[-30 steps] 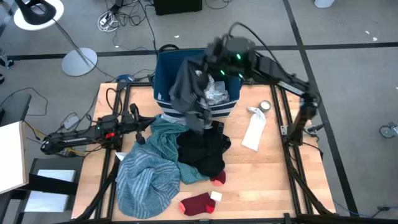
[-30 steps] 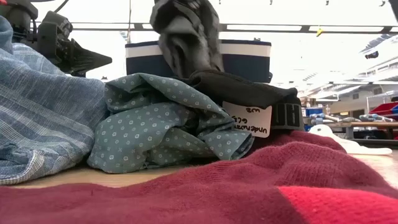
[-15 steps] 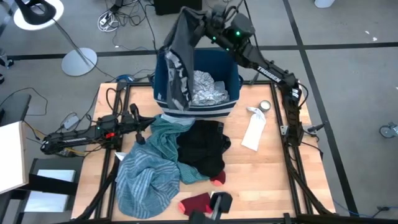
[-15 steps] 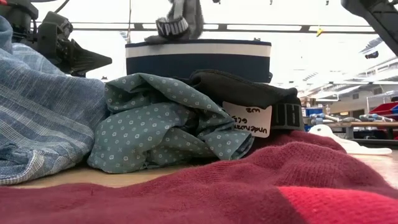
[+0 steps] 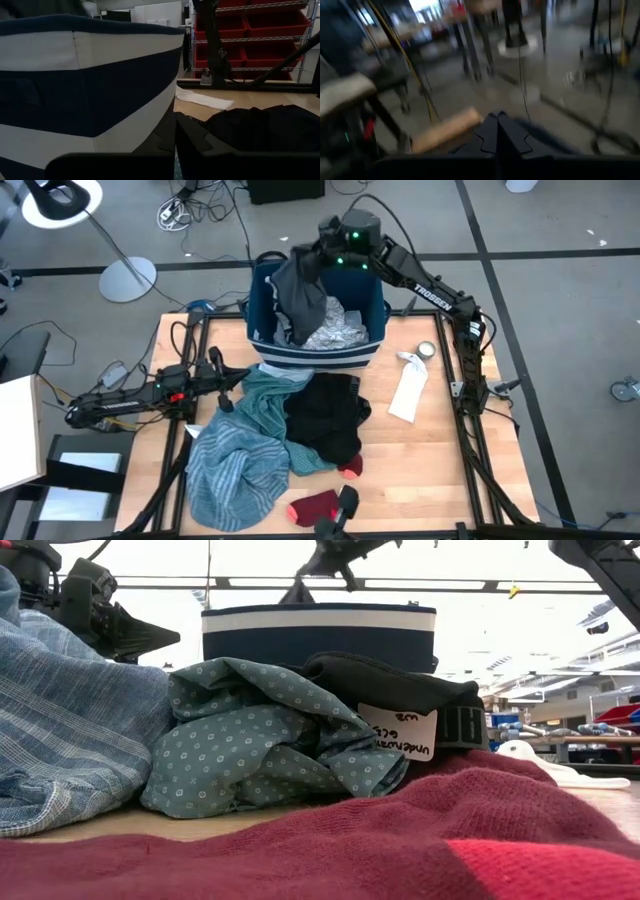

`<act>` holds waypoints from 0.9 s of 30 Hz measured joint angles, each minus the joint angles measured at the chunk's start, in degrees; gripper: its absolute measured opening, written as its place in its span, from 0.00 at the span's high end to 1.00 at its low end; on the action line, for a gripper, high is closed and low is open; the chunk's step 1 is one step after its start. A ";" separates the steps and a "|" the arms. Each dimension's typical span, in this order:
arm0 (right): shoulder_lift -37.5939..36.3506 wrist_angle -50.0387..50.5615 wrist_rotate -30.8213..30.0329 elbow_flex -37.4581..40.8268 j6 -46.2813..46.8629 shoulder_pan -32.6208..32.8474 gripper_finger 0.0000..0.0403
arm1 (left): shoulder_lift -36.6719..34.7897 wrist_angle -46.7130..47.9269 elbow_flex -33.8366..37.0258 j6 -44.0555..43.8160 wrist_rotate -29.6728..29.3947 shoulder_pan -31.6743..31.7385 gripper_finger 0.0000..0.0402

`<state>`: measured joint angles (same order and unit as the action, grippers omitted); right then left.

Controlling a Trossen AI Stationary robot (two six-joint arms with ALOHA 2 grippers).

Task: Sort clothes
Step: Put the gray boxer into the blue laundry bin, then put the blue shirt into the blue laundry bin

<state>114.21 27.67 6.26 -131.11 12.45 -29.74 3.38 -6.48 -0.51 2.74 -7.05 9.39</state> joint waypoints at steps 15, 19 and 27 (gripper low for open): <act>0.00 28.08 2.06 0.00 -0.98 -0.02 0.88 | 0.00 0.00 0.01 0.00 0.00 -0.01 0.97; -0.02 29.21 2.97 0.00 -0.70 -0.02 0.77 | 0.00 0.00 0.01 0.00 0.00 -0.01 0.97; -2.08 33.29 2.95 0.02 -1.51 -0.28 0.63 | 0.00 -0.02 0.01 0.00 0.00 0.00 0.97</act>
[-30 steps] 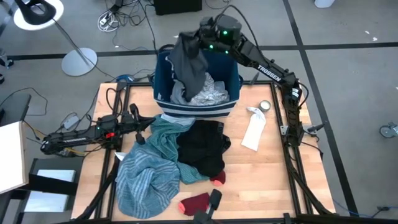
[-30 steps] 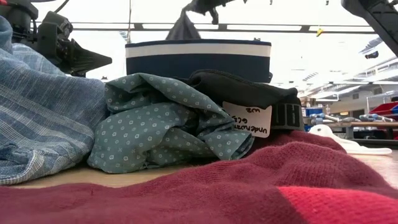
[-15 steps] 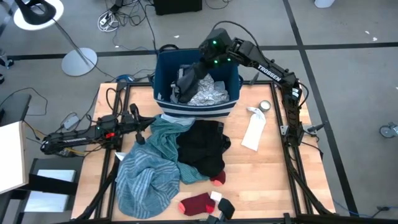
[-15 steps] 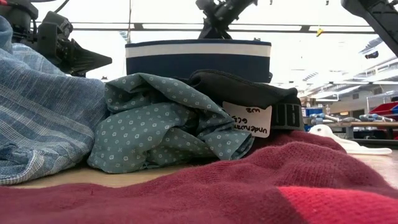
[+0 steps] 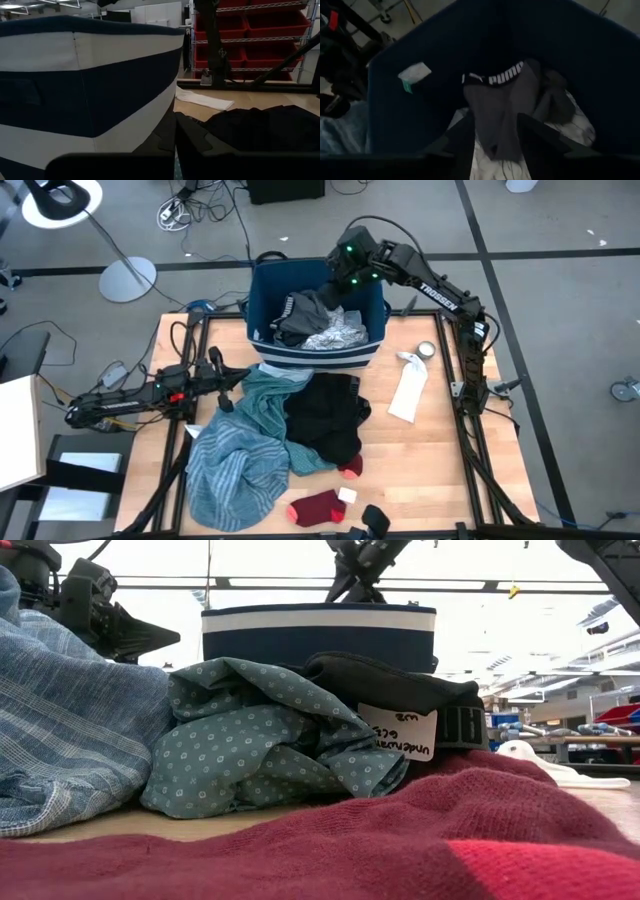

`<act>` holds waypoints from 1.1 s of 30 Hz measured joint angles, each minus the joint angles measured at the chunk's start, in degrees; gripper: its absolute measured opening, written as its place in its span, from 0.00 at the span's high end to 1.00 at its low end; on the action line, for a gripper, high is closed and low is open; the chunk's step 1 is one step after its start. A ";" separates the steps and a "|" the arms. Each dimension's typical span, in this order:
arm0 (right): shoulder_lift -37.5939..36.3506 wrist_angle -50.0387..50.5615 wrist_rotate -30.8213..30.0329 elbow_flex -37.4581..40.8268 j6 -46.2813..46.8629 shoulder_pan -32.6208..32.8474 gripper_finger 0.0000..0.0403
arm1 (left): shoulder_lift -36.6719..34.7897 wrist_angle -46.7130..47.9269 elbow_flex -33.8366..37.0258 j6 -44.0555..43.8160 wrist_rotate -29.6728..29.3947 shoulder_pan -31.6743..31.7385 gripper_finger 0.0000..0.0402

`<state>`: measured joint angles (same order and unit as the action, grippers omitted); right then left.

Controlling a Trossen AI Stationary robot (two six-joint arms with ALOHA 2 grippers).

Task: Sort clothes
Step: Put the blue shirt into the blue laundry bin

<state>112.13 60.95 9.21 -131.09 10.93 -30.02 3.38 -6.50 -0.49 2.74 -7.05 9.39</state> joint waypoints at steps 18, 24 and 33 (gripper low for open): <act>-10.86 21.55 -20.73 0.04 0.04 16.09 0.63 | 0.00 0.02 -0.01 0.00 0.00 0.00 0.97; -14.03 25.46 -30.13 3.11 4.32 25.14 0.64 | 0.01 0.00 0.00 0.00 -0.02 -0.02 0.97; -27.42 20.03 -35.60 29.58 17.92 35.58 0.65 | 0.02 0.02 0.00 0.00 0.00 -0.02 0.97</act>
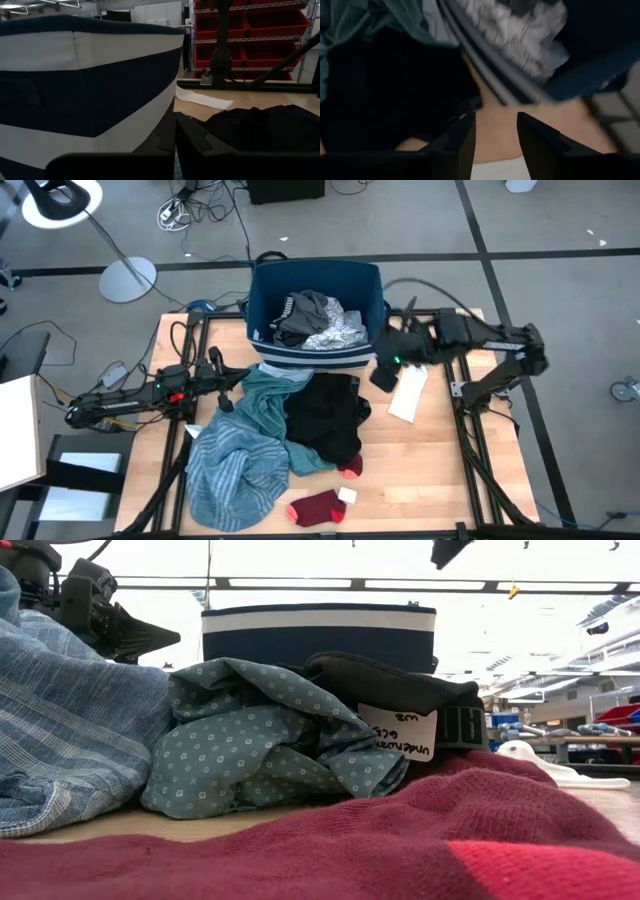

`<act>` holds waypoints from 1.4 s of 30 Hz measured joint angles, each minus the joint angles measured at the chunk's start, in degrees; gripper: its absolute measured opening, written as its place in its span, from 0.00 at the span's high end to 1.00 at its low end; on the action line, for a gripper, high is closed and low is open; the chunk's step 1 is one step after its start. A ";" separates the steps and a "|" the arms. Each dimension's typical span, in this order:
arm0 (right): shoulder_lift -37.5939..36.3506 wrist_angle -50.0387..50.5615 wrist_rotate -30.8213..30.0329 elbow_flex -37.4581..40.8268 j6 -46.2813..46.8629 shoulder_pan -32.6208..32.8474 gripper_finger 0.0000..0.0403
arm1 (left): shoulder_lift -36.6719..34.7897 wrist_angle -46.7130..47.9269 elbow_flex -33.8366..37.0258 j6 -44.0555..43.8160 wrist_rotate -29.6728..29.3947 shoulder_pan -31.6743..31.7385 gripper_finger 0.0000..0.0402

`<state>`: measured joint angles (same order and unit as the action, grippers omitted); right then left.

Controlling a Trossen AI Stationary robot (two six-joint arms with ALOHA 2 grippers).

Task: Sort clothes
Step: Put the blue shirt into the blue laundry bin

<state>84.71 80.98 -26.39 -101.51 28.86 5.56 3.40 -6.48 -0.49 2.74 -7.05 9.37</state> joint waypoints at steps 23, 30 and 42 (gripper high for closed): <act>-39.89 -52.87 -3.17 76.05 23.63 13.14 0.67 | 0.00 0.00 -0.01 0.00 -0.01 0.01 0.97; -40.03 -77.38 -3.21 87.14 20.43 13.09 0.67 | -0.02 -5.46 0.00 0.00 -0.02 0.00 0.97; -38.94 -95.67 -2.19 92.95 10.50 12.98 0.68 | 0.25 -5.62 -3.12 -9.55 3.80 0.00 0.97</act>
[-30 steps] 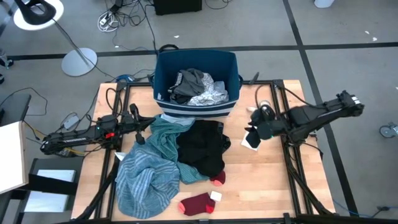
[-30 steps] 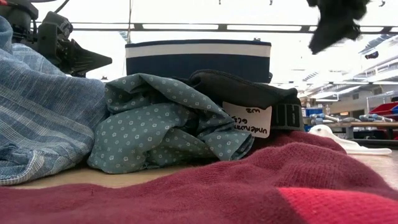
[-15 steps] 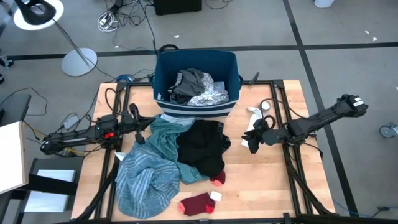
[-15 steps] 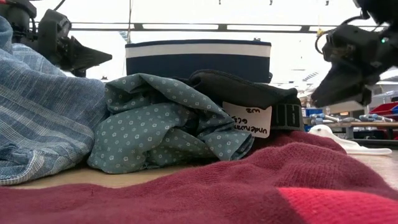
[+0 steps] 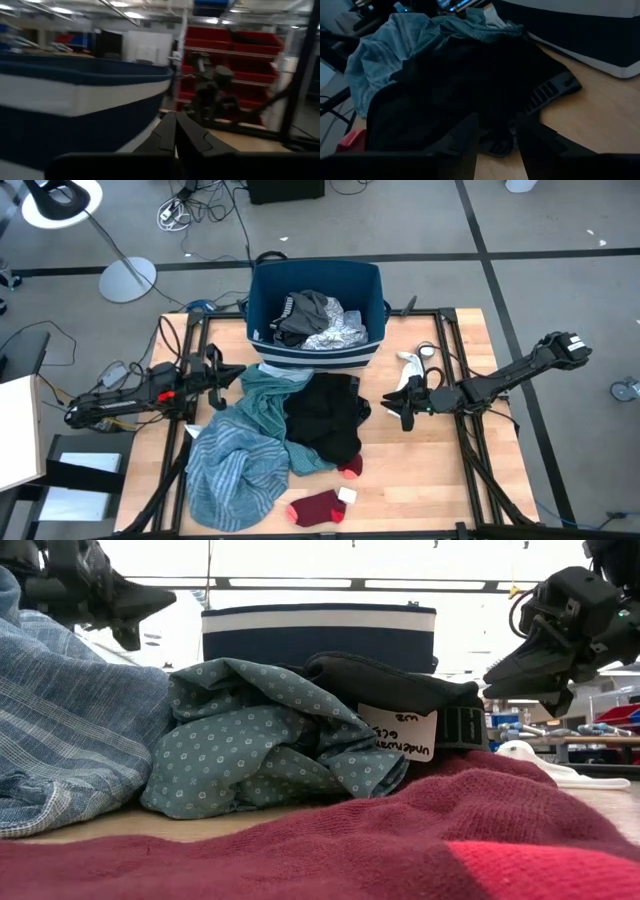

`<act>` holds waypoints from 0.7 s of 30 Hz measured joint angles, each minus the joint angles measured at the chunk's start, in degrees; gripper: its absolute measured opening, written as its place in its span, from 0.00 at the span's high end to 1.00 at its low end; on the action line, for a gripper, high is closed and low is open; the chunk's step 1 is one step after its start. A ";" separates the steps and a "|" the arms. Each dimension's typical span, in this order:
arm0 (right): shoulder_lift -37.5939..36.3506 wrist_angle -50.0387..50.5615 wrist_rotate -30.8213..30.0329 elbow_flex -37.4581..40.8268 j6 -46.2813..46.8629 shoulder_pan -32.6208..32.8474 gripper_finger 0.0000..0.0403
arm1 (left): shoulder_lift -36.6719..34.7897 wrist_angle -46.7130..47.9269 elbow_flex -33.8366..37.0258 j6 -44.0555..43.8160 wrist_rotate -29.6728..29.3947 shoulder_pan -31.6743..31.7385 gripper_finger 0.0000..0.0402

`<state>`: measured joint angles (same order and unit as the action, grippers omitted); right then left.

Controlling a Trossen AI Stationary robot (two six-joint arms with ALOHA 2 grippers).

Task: Sort clothes
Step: Put the blue shirt into the blue laundry bin

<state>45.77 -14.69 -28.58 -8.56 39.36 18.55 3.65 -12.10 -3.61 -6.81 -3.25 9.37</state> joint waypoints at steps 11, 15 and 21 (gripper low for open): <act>0.01 -0.05 0.11 0.00 -0.09 0.00 0.68 | 11.03 23.12 -20.04 -1.15 2.93 -4.69 0.97; 0.01 -0.03 0.11 0.00 -0.13 0.00 0.68 | 19.63 35.02 -28.71 -2.73 2.49 -7.72 0.97; 0.01 -0.03 0.13 0.00 -0.13 0.00 0.68 | 31.44 50.47 -40.57 -6.42 2.39 -10.03 0.97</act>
<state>45.78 -14.72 -28.45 -8.56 39.22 18.55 35.09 38.38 -44.18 -13.23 -0.86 -0.66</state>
